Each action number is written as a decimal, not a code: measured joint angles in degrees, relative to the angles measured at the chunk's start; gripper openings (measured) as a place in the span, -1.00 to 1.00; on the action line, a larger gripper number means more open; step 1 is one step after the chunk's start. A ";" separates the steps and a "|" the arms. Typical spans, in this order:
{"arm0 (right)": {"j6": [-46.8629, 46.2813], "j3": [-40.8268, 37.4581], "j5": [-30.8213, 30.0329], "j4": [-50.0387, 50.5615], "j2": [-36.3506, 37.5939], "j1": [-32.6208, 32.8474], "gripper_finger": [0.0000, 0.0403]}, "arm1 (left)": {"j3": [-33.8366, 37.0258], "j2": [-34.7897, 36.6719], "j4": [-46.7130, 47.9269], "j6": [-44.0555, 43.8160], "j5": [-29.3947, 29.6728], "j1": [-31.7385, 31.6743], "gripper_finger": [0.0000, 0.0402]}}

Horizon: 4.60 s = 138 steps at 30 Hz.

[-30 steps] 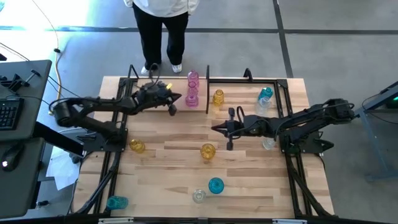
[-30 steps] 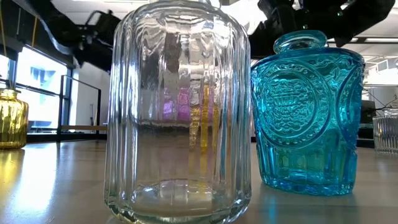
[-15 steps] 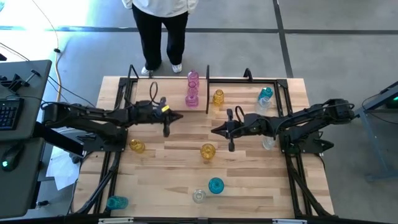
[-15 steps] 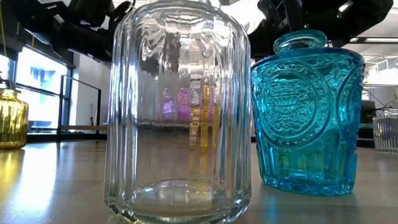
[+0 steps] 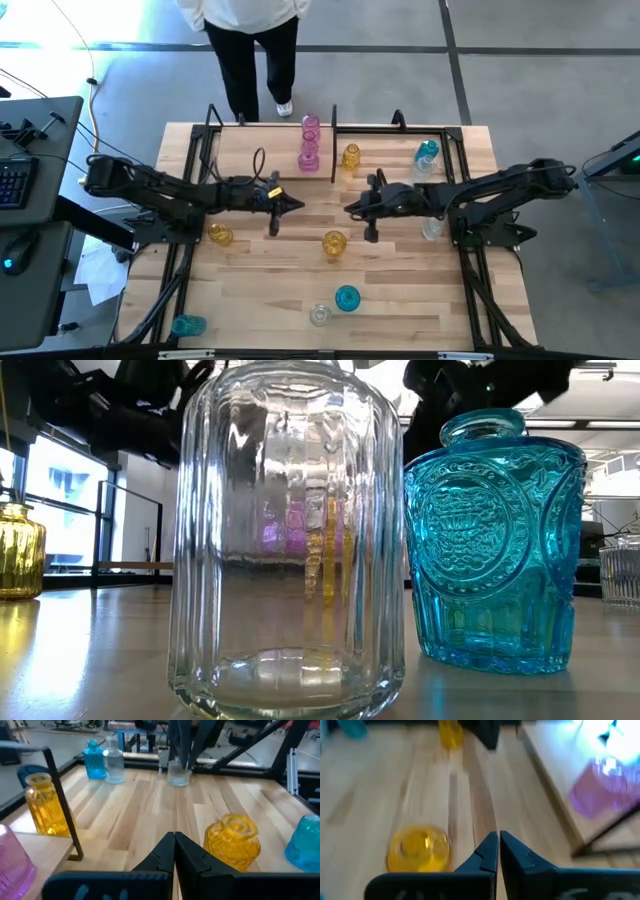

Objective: Sort vases onto shelf
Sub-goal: Move the bottom right transparent vase to the center of the table

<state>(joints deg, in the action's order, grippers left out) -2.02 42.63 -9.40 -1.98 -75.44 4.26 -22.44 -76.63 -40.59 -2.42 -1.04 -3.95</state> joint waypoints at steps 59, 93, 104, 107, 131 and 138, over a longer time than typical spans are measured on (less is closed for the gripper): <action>-59.07 0.02 6.01 73.70 0.17 11.49 -0.32 | 0.00 -2.64 -1.19 0.53 -1.31 0.70 -1.00; -16.65 33.67 -3.56 60.94 -13.63 5.13 -0.96 | -0.04 -2.64 6.74 -2.44 -1.62 -2.10 -1.00; 7.77 58.00 1.31 63.38 -36.38 0.78 -0.96 | 5.23 -1.04 3.60 -2.64 -1.93 -2.51 -1.00; 12.98 63.80 2.86 65.12 -41.97 -0.72 -0.96 | 8.18 0.27 -0.07 -4.17 -2.95 -2.84 -1.00; 21.58 72.16 8.86 68.27 -52.83 -6.13 -0.83 | 13.07 6.57 -0.86 -5.02 -3.30 -2.78 -1.00; 21.11 72.09 9.00 67.14 -52.83 -6.16 -0.69 | 13.07 6.57 -0.84 -5.18 -3.30 -2.75 -1.00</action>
<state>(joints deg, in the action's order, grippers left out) 19.09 114.72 -0.40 65.16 -128.27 -1.89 -9.37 -70.06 -41.43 -7.60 -4.34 -6.70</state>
